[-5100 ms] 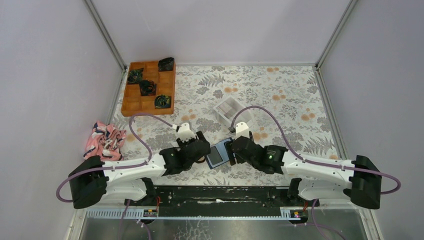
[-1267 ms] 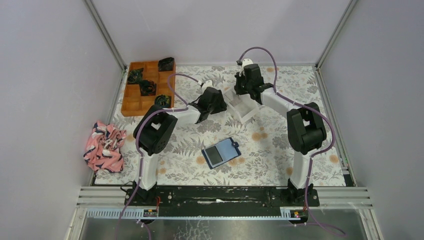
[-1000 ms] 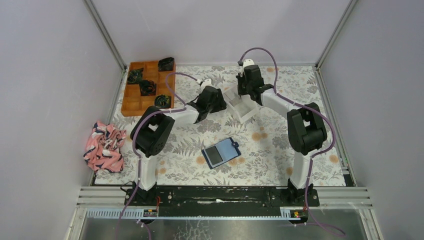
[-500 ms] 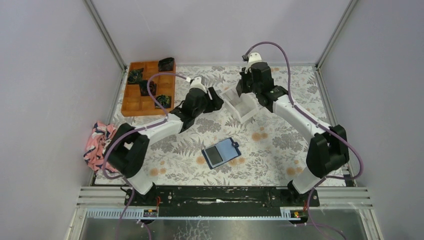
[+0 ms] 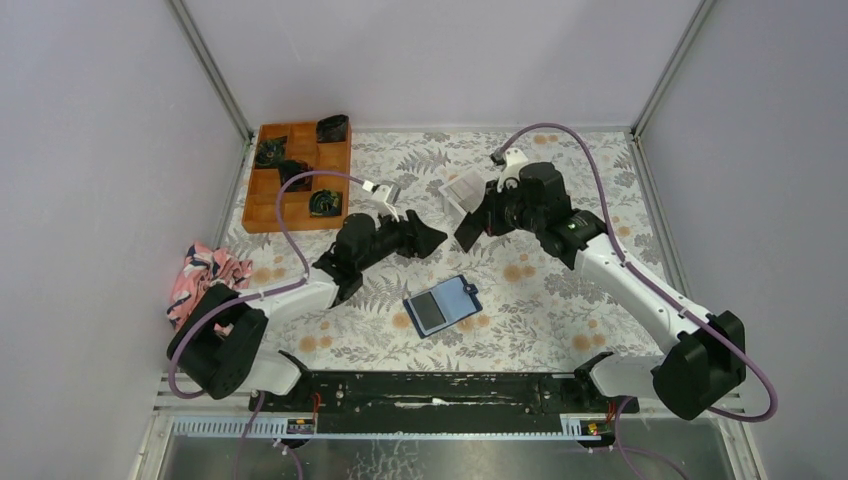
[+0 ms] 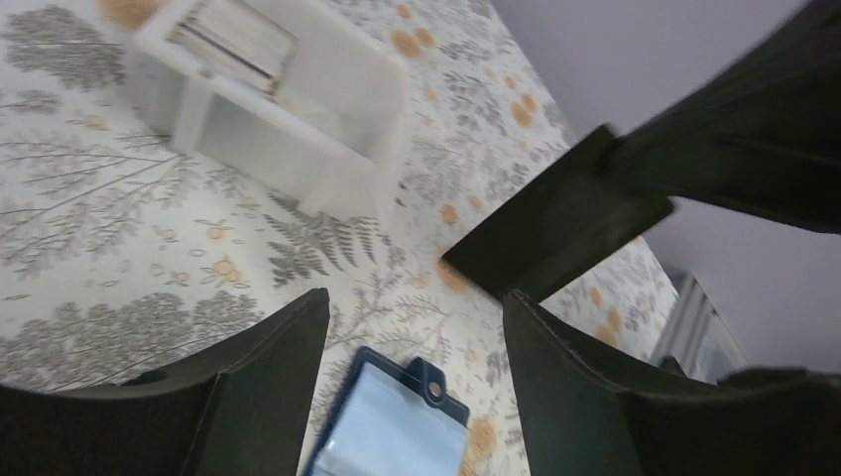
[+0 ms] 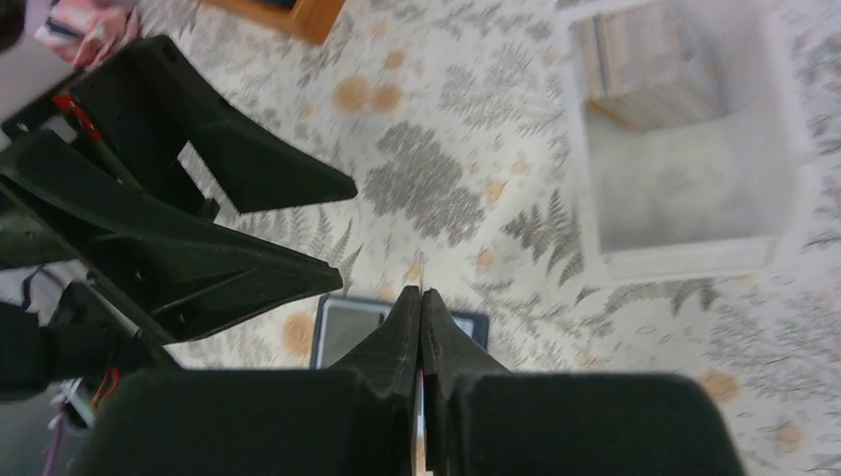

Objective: Put the credit cards into the card holder
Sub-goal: Pick up the credit card from the storage box.

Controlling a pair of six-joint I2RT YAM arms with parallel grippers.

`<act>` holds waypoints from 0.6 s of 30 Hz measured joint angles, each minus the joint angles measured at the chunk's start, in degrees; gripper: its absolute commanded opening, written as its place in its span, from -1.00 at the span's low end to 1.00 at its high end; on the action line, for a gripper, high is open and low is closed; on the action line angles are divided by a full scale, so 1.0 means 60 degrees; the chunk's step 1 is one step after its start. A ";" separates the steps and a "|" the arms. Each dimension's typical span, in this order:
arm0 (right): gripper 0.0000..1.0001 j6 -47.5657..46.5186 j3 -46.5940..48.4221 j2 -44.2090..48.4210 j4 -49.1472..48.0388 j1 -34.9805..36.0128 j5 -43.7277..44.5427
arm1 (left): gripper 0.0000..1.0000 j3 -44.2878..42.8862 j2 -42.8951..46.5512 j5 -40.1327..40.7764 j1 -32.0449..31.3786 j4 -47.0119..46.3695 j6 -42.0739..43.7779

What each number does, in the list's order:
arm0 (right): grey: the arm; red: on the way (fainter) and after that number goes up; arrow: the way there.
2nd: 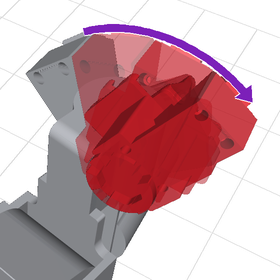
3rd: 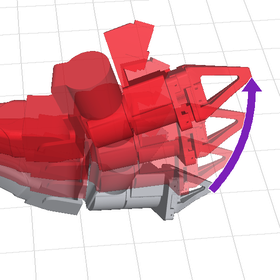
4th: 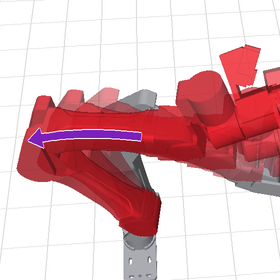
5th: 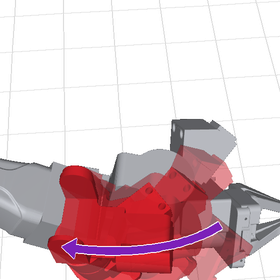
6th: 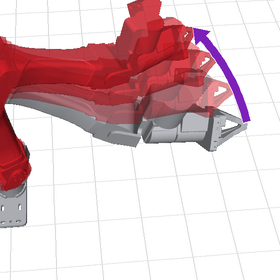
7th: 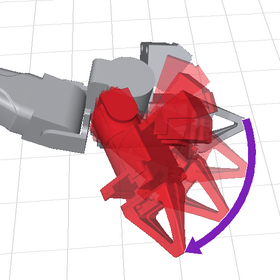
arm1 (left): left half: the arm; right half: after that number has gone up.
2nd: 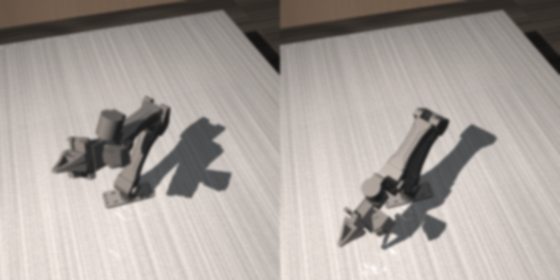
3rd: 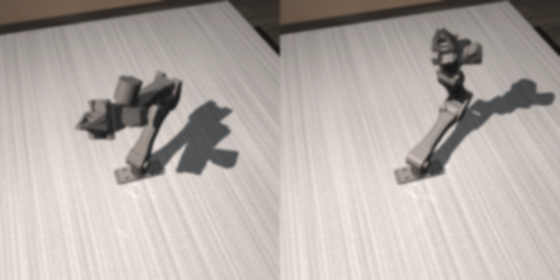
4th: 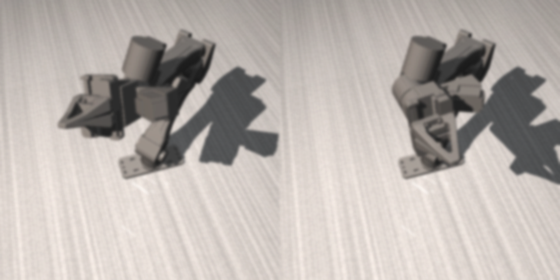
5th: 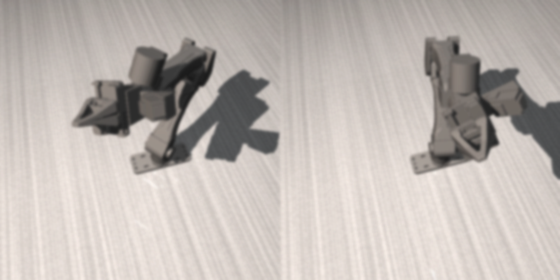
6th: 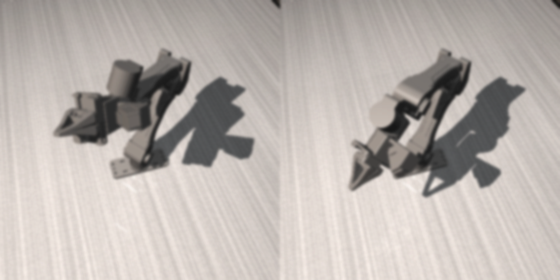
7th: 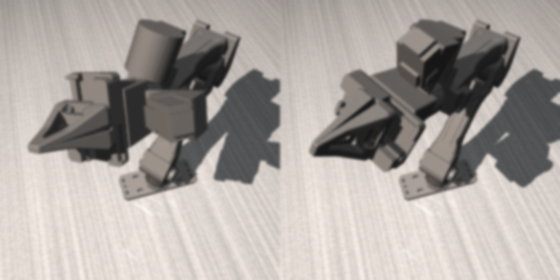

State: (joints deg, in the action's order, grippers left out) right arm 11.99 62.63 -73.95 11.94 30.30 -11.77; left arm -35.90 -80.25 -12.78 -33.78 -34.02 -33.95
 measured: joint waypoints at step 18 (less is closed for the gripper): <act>-1.00 0.0761 -0.1362 0.0408 0.0029 0.0076 -0.2495 | 0.46 0.0448 -0.0087 -0.3140 -0.0302 -0.1162 0.1228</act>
State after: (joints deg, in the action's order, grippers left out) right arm 16.56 54.46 -71.50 12.12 30.76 -26.74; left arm -33.21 -80.77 -31.62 -35.59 -40.99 -26.59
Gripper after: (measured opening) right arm 0.018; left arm 0.733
